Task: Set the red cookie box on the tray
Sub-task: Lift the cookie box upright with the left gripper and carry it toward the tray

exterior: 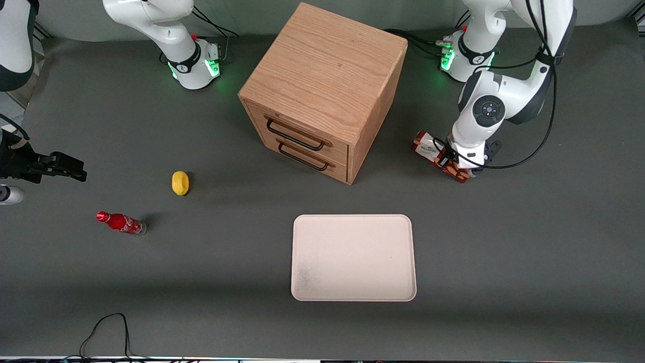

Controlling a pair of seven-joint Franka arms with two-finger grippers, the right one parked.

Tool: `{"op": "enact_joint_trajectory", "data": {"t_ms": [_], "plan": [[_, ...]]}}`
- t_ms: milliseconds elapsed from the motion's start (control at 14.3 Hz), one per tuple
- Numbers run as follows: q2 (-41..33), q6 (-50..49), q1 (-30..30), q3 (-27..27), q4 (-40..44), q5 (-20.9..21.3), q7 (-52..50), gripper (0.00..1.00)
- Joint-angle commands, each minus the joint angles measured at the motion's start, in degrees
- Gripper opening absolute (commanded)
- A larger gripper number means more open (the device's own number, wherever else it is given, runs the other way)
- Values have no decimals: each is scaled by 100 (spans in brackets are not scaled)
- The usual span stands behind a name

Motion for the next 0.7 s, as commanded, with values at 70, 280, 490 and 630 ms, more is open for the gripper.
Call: {"op": "enact_joint_trajectory", "data": {"t_ms": [70, 280, 490, 630], "plan": [[-204, -966, -54, 342, 942, 100, 1116, 0], [-117, -1285, -80, 475, 1892, 91, 2321, 0], [304, -1906, -141, 475, 3129, 48, 3410, 0], [691, -2399, -229, 475, 3991, 30, 3756, 0]]}}
